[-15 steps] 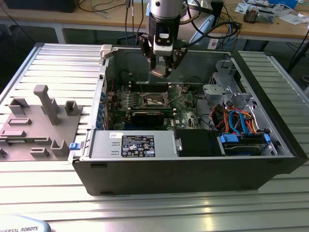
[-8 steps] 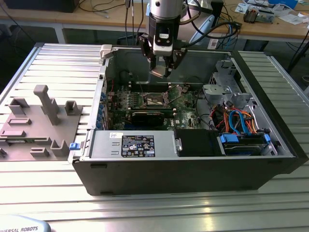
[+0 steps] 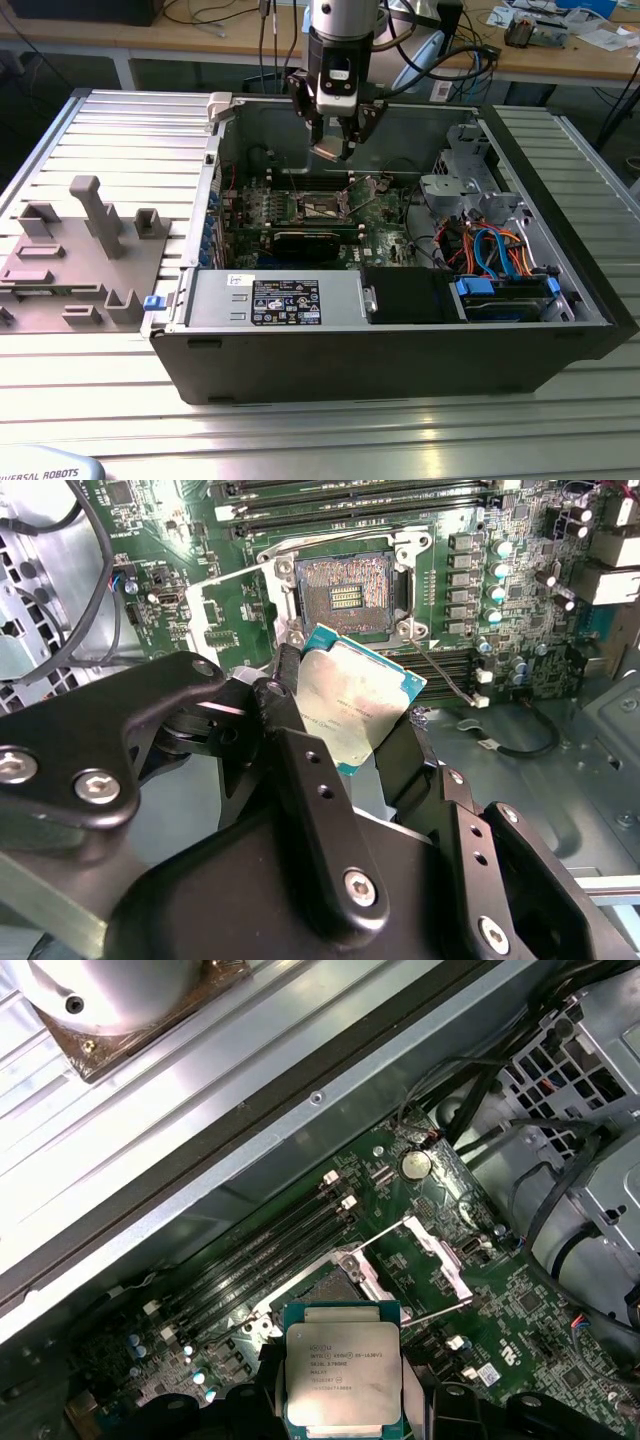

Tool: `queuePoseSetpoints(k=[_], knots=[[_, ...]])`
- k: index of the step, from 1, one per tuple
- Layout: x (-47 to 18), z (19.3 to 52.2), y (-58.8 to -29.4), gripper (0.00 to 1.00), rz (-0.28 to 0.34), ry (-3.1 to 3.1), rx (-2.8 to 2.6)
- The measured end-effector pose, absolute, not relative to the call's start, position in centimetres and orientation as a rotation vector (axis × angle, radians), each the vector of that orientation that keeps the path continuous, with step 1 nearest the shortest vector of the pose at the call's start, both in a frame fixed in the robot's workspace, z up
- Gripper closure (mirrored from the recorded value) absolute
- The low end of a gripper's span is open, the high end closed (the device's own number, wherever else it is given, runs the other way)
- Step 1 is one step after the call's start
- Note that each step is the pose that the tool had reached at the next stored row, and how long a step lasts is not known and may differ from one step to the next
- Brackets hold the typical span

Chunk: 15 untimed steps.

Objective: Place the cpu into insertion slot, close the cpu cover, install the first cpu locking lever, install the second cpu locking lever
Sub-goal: 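Place the cpu into insertion slot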

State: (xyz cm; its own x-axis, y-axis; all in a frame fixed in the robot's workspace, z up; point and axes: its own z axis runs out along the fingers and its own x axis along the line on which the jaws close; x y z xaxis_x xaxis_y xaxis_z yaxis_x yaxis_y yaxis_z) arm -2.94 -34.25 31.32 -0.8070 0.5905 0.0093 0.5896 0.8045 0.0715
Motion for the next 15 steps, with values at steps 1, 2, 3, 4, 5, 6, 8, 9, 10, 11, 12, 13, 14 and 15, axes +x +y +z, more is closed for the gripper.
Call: queuePoseSetpoints(k=[1,2,3,4,5,6,8,9,10,11,12,13,14,15], knots=[[-2.94,31.31,-34.25,0.45,0.111,2.97,0.974],[-2.94,31.31,-34.25,0.45,0.111,2.97,0.976],[-2.94,31.3,-34.25,0.45,0.111,2.969,0.978],[-2.94,31.3,-34.25,0.45,0.111,2.969,0.979],[-2.94,31.29,-34.25,0.45,0.11,2.968,0.98],[-2.94,31.28,-34.25,0.45,0.111,2.968,0.981],[-2.94,31.27,-34.25,0.45,0.11,2.967,0.984],[-2.94,31.26,-34.25,0.45,0.11,2.967,0.985],[-2.94,31.26,-34.25,0.45,0.11,2.966,0.986],[-2.94,31.25,-34.25,0.45,0.11,2.966,0.987],[-2.94,31.25,-34.25,0.45,0.11,2.966,0.987],[-2.94,31.25,-34.25,0.45,0.11,2.965,0.988],[-2.94,31.24,-34.25,0.45,0.11,2.965,0.99],[-2.94,31.24,-34.25,0.45,0.11,2.965,0.99]])
